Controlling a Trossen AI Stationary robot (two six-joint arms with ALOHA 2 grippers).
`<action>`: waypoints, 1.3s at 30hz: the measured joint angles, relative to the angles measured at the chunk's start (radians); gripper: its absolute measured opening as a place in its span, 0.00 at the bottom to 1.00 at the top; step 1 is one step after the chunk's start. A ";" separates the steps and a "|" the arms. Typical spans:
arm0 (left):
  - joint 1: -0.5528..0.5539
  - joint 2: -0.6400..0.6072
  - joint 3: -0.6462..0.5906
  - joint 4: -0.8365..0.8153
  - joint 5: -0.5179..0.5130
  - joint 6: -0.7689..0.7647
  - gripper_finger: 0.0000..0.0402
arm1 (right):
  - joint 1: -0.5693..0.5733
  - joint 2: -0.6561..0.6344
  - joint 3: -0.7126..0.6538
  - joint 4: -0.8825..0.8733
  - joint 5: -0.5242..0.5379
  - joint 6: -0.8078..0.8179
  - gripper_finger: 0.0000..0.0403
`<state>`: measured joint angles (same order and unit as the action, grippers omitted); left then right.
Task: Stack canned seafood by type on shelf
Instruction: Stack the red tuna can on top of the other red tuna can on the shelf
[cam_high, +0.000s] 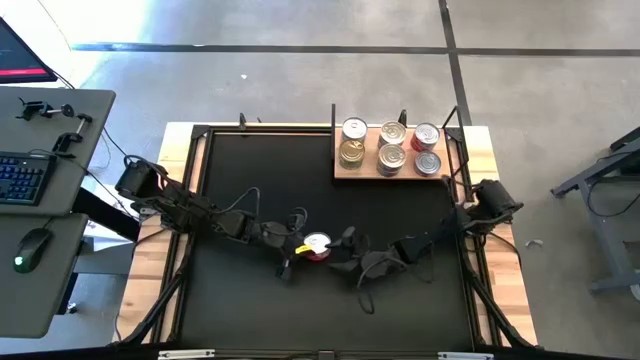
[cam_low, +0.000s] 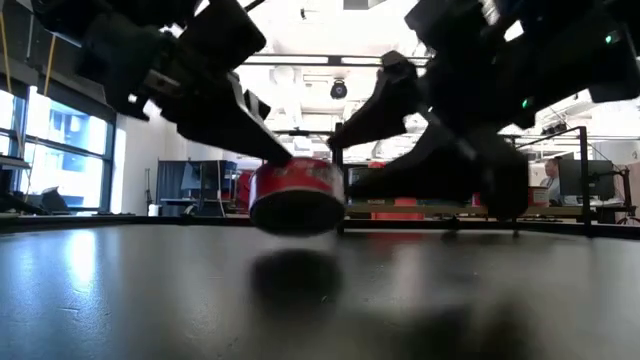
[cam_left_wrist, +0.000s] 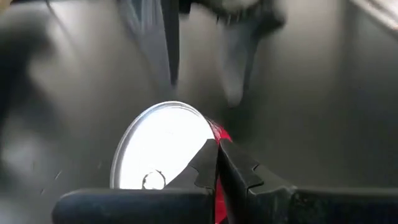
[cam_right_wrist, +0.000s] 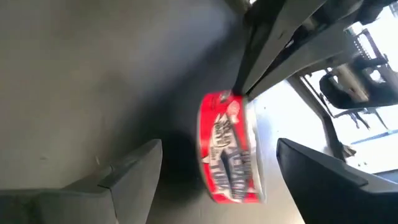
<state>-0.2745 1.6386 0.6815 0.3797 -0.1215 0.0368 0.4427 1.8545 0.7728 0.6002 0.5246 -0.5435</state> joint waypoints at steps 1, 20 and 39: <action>0.000 0.000 0.000 0.012 0.011 -0.001 0.00 | 0.000 0.018 0.017 -0.013 0.009 -0.016 0.77; 0.001 -0.002 0.002 0.063 0.023 -0.057 0.00 | 0.013 0.100 0.132 -0.117 0.130 0.109 0.28; -0.013 -0.002 0.002 -0.025 -0.155 -0.096 0.00 | -0.054 -0.396 0.346 -2.055 0.345 1.517 0.28</action>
<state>-0.2872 1.6363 0.6838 0.3550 -0.2768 -0.0593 0.3884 1.4589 1.1190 -1.4547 0.8698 0.9733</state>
